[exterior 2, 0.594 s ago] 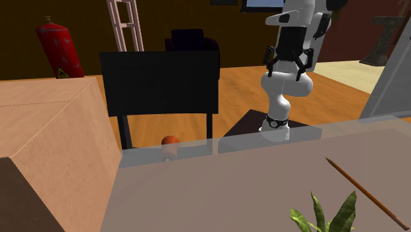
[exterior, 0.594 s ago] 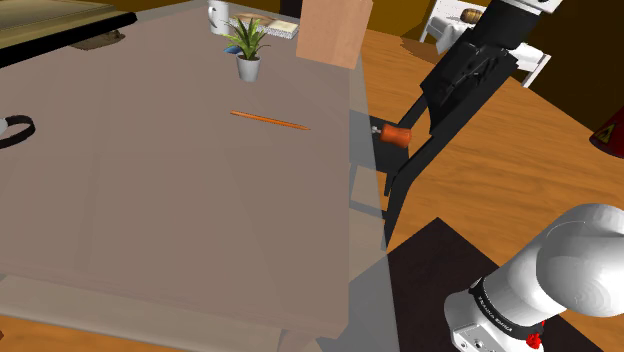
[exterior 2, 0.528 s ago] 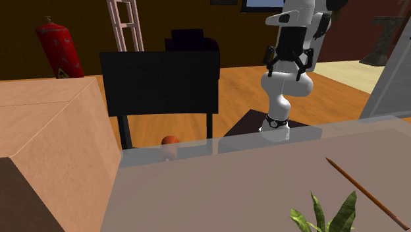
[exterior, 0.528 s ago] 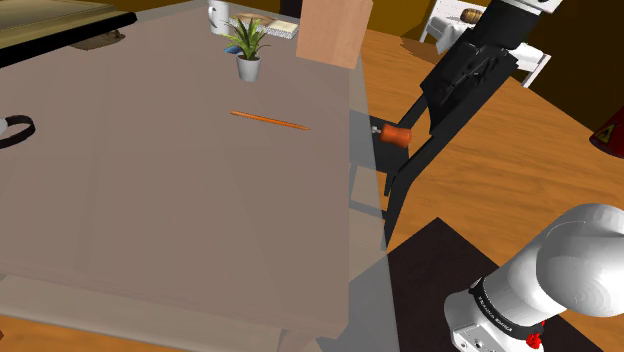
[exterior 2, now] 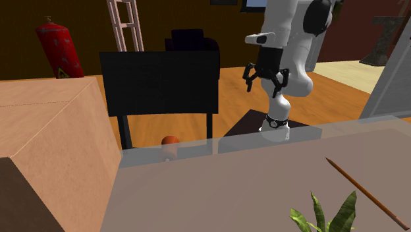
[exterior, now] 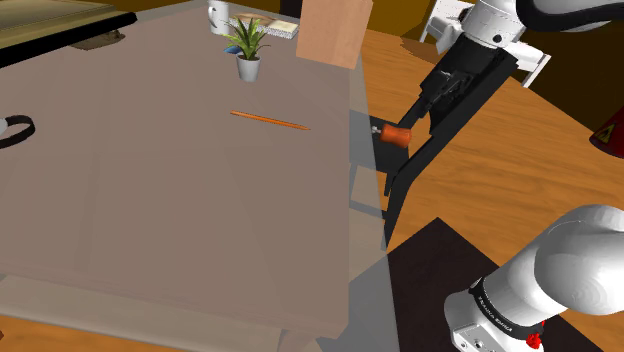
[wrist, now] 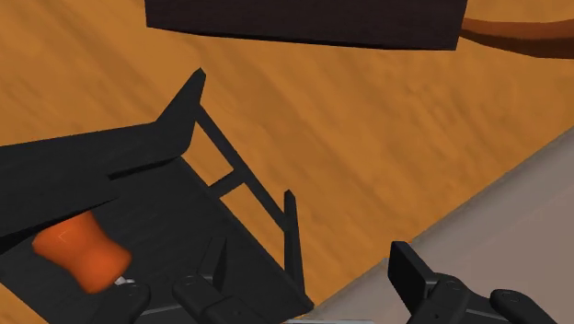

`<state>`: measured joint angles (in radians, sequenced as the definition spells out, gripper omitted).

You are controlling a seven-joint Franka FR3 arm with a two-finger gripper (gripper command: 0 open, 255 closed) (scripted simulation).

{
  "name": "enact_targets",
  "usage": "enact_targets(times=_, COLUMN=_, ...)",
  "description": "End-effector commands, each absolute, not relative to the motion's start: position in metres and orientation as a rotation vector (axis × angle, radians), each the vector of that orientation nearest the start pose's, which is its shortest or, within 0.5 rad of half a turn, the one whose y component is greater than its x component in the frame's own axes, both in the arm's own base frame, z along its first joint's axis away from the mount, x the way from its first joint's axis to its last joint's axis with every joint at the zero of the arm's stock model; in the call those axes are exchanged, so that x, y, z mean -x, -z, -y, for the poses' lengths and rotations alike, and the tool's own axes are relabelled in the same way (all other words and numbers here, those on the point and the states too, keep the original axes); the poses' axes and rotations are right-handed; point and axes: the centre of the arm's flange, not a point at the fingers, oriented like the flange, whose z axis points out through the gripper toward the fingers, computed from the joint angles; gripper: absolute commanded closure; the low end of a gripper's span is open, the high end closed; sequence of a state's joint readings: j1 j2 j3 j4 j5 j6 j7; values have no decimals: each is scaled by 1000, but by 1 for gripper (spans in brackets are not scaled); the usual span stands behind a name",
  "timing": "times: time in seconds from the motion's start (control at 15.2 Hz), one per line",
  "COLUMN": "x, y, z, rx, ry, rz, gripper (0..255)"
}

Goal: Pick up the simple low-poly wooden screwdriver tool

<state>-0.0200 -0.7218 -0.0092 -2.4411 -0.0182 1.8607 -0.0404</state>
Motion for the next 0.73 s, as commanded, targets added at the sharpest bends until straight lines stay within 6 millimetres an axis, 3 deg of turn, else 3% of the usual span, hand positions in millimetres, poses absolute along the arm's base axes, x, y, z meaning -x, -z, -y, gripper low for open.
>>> enact_targets(times=0.0, x=-360, y=-541, z=27, rx=3164, ry=239, rz=45, gripper=0)
enact_targets(times=0.66, x=-427, y=-467, z=99, rx=3229, ry=308, rz=132, gripper=0)
